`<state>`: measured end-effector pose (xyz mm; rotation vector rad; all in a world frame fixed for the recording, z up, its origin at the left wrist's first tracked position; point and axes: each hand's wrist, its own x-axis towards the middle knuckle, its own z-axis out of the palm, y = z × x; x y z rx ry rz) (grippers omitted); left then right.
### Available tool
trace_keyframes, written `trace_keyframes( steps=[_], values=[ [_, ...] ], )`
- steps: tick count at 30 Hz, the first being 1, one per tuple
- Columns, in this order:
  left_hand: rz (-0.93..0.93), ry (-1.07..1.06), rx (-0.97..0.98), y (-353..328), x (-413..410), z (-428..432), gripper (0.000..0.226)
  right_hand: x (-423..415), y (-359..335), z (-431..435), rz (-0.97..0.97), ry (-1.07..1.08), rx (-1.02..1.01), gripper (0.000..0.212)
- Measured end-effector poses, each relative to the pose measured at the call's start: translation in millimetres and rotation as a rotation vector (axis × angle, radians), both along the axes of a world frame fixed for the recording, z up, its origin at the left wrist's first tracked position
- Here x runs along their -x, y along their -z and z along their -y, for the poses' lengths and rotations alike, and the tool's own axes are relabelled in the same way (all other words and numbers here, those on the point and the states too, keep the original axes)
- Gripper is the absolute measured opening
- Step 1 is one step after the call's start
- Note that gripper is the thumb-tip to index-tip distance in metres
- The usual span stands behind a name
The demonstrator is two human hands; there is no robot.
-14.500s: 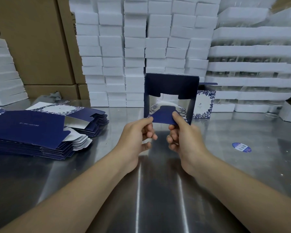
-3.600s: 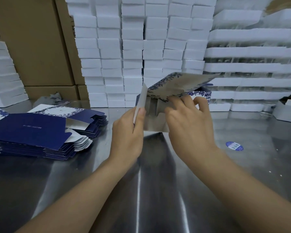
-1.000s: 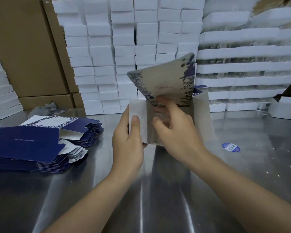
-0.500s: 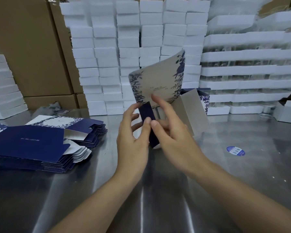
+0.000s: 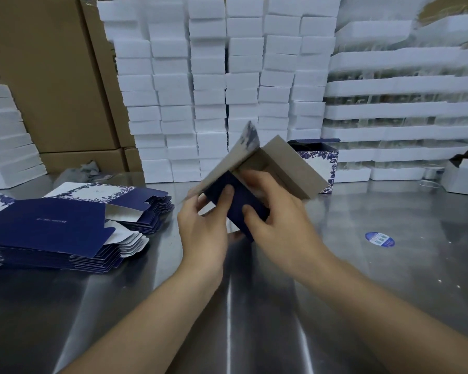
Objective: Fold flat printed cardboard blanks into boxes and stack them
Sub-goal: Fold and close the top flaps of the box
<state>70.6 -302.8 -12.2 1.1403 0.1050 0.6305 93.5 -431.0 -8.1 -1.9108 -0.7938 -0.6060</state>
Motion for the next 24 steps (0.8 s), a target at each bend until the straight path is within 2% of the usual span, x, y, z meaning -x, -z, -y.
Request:
trace_keyframes(
  steps=[4,6,7,10,14,17,19,24],
  values=[
    [-0.070,-0.057,0.204,1.7,-5.7,-10.6,0.022,5.9,2.9,-4.7,0.303,0.035,0.049,0.038],
    [-0.175,-0.050,0.285,3.3,-8.8,-15.3,0.032,14.3,9.6,-11.1,0.285,-0.002,0.025,0.018],
    [-0.226,-0.044,0.316,3.5,-8.7,-15.7,0.039,18.8,13.6,-15.0,0.191,-0.035,0.009,0.002],
    [-0.259,-0.032,0.418,3.7,-9.5,-12.3,0.038,25.3,27.5,-26.9,-0.253,-0.151,-0.059,0.044],
    [-0.329,0.098,0.445,11.0,-10.9,-6.0,0.043,23.8,26.8,-30.7,-0.720,-0.239,-0.223,0.057],
    [-0.410,0.154,0.364,15.7,-8.6,-0.6,0.050,16.5,22.6,-29.4,-0.882,-0.177,-0.355,0.059],
    [-0.418,0.176,0.363,15.6,-5.4,4.4,0.046,12.6,22.4,-27.8,-0.945,-0.175,-0.460,0.056],
    [-0.401,0.211,0.324,16.0,-2.3,10.7,0.044,6.4,25.9,-25.7,-0.972,-0.226,-0.588,0.045]
  ],
)
